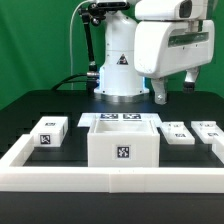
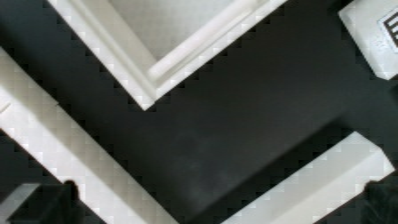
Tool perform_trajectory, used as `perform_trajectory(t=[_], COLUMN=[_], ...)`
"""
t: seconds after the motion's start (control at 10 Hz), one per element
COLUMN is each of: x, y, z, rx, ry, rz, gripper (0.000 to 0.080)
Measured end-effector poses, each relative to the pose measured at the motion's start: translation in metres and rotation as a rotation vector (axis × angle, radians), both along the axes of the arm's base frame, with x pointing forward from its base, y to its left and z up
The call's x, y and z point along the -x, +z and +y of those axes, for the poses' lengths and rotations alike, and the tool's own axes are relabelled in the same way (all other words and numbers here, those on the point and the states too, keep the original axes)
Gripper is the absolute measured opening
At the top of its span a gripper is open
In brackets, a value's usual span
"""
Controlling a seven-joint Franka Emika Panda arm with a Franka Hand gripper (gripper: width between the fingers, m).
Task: Assemble cabinet
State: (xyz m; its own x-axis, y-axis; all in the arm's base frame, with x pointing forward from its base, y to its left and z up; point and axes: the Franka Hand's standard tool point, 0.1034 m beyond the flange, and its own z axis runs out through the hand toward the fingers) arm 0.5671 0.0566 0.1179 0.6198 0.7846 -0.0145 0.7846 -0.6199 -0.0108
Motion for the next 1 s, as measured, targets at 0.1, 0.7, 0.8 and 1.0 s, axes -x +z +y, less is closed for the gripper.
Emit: perform_trajectory(t=[0.1, 0.7, 0.8, 1.0], x=[0.0, 0.0, 0.0, 0.014], y=[0.0, 0.0, 0.0, -0.005], z=[0.0, 0.0, -0.001, -0.011], rx=[0.0, 0.0, 0.0, -0.001], ry=[0.0, 0.0, 0.001, 0.189], rz=[0.0, 0.0, 0.0, -0.012], gripper=[0.0798, 0.0798, 0.0798, 0.0798])
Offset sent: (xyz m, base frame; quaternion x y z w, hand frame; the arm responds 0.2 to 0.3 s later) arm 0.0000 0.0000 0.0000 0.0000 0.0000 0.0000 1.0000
